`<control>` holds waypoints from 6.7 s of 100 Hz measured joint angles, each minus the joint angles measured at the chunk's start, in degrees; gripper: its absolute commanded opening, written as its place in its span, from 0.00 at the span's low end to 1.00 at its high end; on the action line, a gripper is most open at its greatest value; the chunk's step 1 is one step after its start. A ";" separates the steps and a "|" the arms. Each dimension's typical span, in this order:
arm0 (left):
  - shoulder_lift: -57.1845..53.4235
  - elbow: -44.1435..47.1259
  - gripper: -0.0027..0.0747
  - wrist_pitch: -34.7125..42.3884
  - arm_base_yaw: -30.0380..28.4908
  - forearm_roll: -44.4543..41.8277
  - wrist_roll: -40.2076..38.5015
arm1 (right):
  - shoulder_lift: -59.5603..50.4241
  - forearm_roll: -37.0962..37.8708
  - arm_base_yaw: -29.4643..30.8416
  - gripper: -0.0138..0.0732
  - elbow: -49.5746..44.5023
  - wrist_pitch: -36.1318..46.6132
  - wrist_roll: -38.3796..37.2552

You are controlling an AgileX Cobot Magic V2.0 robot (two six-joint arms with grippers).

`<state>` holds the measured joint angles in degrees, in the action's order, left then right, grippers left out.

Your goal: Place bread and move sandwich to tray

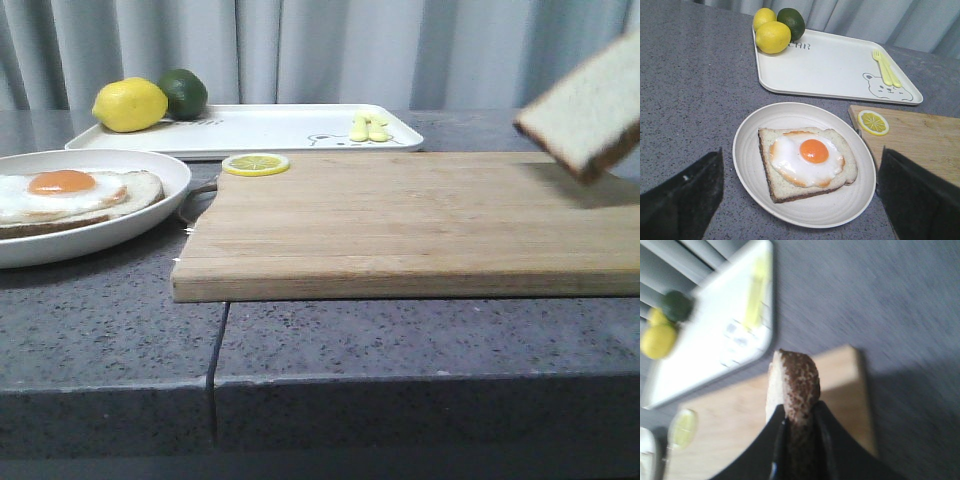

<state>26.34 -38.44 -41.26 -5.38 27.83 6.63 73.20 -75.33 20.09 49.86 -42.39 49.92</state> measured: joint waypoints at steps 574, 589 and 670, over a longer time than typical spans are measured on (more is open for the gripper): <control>0.00 0.00 0.79 0.21 0.00 0.00 0.00 | -51.55 74.07 -35.81 0.62 -21.96 24.37 -48.25; 0.00 0.00 0.79 1.68 0.00 0.00 0.00 | -51.55 74.07 -35.81 0.62 -21.96 24.42 -48.25; 26.13 0.00 0.79 8.07 -5.16 -0.34 -1.59 | -51.55 74.07 -35.81 0.62 -21.96 24.51 -48.25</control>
<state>52.47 -38.44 -33.19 -10.54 27.49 5.04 21.65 -1.25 -15.73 27.90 -17.89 1.67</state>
